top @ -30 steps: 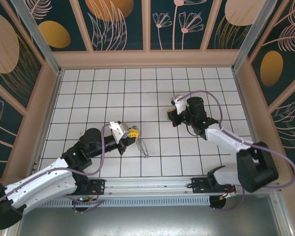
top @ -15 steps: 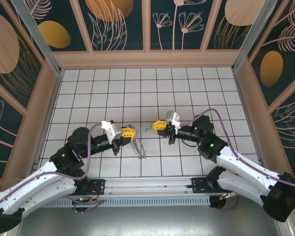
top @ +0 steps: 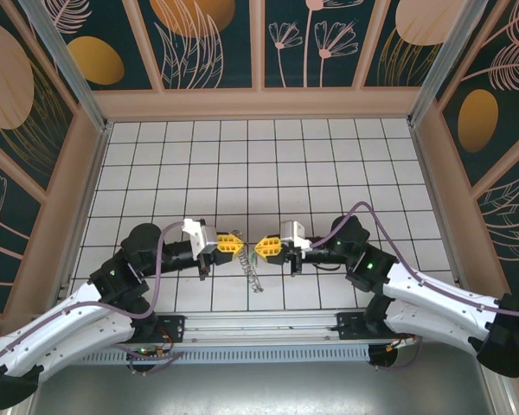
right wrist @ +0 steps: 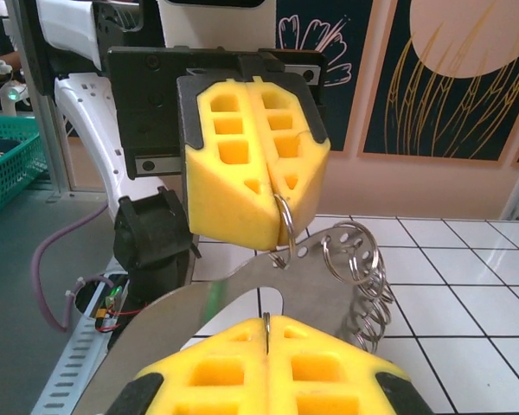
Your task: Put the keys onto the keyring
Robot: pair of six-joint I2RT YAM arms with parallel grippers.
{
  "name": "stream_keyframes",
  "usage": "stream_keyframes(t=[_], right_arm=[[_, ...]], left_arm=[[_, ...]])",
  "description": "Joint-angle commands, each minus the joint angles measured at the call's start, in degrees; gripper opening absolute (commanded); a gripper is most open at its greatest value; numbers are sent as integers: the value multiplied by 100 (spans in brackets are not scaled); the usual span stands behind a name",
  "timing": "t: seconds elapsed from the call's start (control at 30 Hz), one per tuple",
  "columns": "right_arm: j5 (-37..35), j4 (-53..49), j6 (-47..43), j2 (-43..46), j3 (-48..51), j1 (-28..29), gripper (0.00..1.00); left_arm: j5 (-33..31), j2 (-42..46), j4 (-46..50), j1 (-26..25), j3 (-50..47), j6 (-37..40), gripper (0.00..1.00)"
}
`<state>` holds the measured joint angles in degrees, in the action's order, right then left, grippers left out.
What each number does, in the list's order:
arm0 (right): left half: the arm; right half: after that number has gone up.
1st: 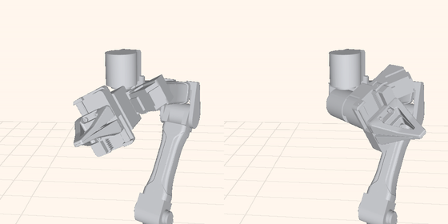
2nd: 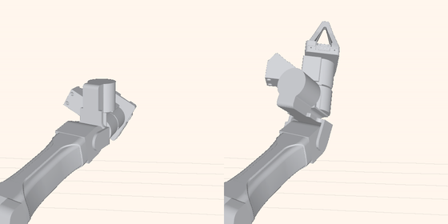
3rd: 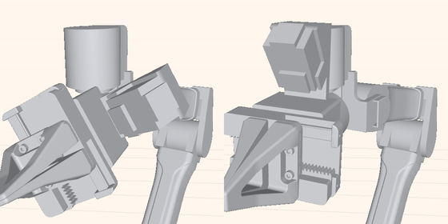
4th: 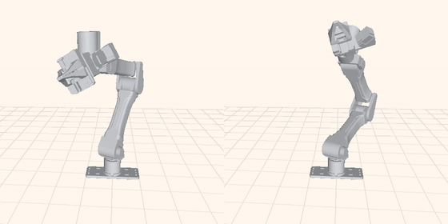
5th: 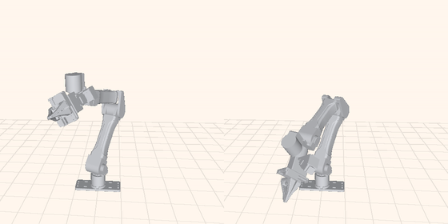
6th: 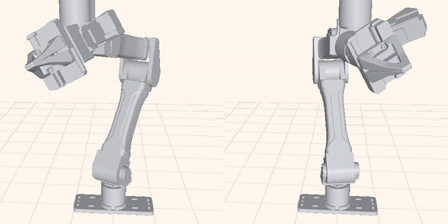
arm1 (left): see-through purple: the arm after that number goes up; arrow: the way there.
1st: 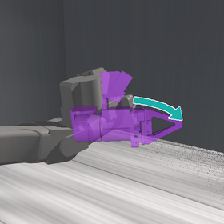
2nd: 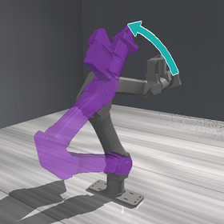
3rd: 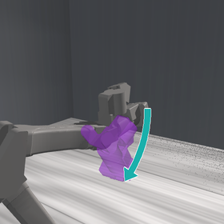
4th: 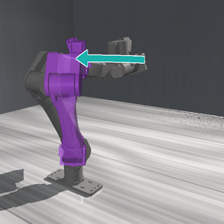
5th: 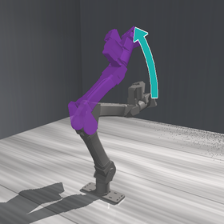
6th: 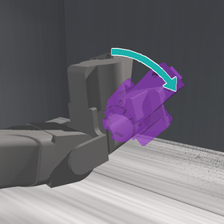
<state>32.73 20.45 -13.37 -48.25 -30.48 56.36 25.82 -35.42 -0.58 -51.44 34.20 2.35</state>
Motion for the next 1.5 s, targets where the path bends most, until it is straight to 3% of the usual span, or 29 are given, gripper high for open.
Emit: stream_keyframes(t=[0.0, 0.27, 1.47], right_arm=[[-180, 132, -173, -20, -245, 124, 0], [-565, 34, -226, -58, -392, 191, 0], [-606, -222, -178, 107, -518, 204, 0]], left_arm=[[191, -4, -151, -9, 104, 108, 0], [230, -63, -144, -14, 110, 133, 0], [186, -37, -136, -14, 105, 144, 0]])
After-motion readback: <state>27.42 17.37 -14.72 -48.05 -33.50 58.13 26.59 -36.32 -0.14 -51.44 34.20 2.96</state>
